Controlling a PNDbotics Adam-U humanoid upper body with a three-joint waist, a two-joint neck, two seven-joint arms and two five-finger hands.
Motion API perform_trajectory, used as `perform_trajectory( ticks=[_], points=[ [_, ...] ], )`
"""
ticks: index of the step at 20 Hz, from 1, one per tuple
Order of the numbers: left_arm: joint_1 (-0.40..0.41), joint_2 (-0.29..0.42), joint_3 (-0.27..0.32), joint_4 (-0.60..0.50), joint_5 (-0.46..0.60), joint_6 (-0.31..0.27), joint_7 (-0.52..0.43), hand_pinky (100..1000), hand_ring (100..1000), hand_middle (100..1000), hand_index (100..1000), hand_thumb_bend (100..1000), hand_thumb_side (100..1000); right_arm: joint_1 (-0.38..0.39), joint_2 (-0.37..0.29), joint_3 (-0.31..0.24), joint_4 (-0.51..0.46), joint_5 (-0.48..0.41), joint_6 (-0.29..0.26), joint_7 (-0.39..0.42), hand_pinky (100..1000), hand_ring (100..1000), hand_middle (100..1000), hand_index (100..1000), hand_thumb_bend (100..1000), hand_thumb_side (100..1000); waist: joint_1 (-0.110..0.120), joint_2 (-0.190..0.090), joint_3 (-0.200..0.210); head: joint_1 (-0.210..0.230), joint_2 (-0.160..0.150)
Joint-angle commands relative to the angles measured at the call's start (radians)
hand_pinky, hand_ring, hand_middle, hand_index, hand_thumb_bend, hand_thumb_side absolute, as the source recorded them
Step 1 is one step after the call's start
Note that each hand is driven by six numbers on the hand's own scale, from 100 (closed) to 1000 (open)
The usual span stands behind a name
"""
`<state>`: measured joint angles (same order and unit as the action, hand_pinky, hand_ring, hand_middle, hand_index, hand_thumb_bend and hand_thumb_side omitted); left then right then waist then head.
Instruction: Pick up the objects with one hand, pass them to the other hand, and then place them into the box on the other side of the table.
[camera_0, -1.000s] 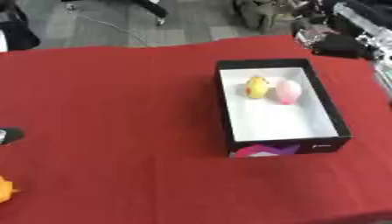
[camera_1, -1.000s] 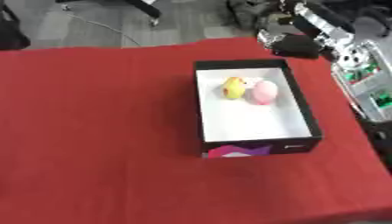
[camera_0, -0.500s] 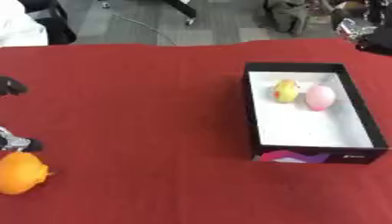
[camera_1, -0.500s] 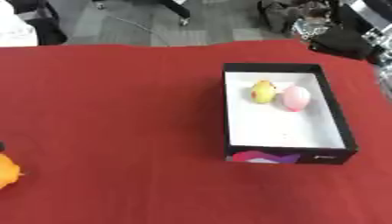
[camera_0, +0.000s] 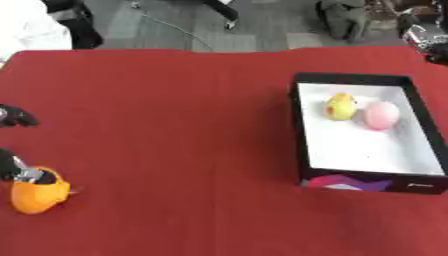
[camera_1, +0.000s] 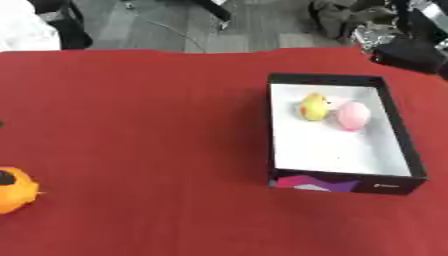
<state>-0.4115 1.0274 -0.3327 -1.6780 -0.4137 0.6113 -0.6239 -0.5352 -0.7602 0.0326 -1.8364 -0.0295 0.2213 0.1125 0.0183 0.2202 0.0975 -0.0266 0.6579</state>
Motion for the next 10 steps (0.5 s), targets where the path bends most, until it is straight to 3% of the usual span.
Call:
perform_trajectory(
  ticks=[1,6,10],
  points=[
    [-0.012,0.025,-0.005,0.069,0.031,0.278,-0.283,926,933,833,870,776,361,-0.005,-0.032,-0.008,-0.003,0.002,0.002,-0.007,936,1000,769,941,100,436,0.001,-0.020,-0.001,0.006,0.002],
    [-0.018,0.013,-0.013,0.158,0.070,0.228,-0.283,925,932,831,875,769,373,0.004,-0.033,-0.008,0.002,0.005,0.005,-0.011,937,1000,766,941,100,440,-0.001,-0.018,0.002,0.002,0.008],
    [-0.025,-0.007,-0.031,0.217,0.051,0.220,-0.283,912,919,812,868,713,380,0.006,-0.027,-0.009,0.001,0.004,0.005,-0.012,937,1000,764,939,100,443,-0.002,-0.019,0.000,-0.001,0.007]
  ],
)
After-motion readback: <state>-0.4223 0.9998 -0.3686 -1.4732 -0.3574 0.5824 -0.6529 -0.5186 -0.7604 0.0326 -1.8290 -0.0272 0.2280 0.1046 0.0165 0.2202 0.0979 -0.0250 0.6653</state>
